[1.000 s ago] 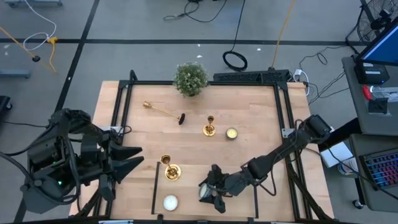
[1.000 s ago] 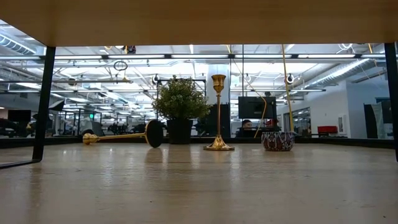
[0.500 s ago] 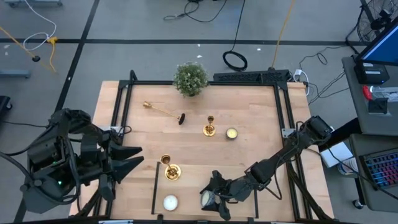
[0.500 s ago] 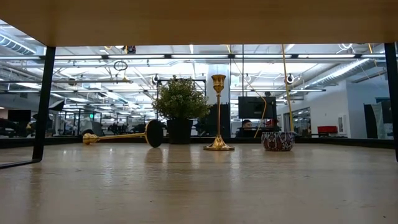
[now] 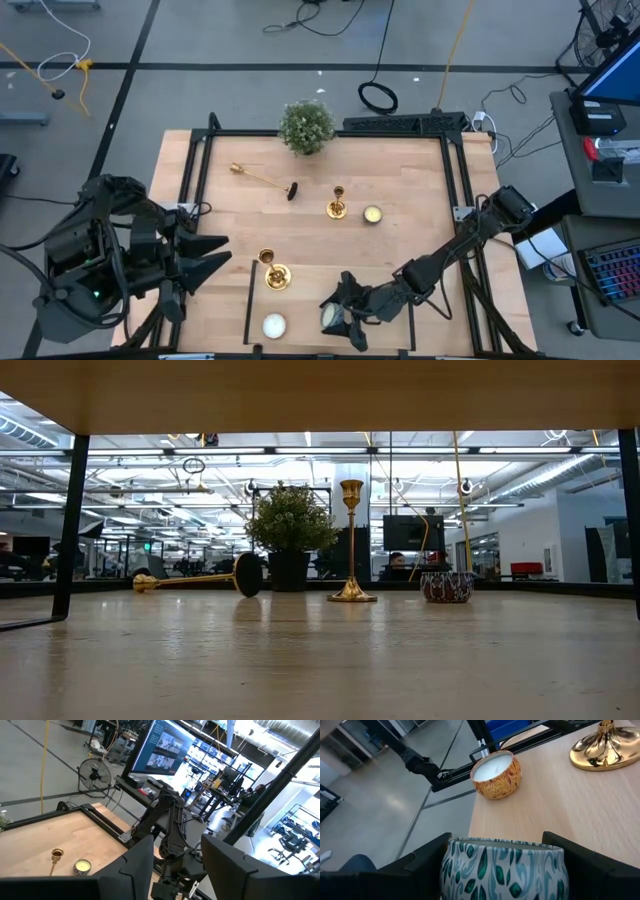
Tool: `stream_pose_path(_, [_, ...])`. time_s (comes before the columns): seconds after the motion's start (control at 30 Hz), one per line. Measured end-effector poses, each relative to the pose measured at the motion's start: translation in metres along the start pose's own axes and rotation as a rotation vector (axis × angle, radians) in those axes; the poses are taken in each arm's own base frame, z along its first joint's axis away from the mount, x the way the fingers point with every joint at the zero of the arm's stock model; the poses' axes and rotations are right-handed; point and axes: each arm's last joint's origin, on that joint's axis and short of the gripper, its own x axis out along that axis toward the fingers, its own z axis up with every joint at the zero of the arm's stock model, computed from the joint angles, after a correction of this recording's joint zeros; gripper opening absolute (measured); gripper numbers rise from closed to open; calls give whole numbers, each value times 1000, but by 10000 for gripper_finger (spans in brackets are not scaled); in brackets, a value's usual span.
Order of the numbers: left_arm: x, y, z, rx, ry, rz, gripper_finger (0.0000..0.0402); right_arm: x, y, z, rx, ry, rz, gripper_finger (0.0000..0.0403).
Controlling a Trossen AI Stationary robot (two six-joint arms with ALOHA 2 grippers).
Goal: Pick & Place candle stick holders
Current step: Put the light blue scented candle on the shelf
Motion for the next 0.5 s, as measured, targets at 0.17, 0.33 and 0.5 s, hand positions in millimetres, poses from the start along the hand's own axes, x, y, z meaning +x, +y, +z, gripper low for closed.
stream_pose_path(0.17, [0,0,0,0,0,0,163,-1,2,-1,25,-4,12,289])
stream_pose_path(0.33, [0,0,0,1,-4,3,149,-2,9,-1,11,5,88,289])
stream_pose_path(0.5, [0,0,0,1,-4,3,141,-2,9,-1,-54,4,85,289])
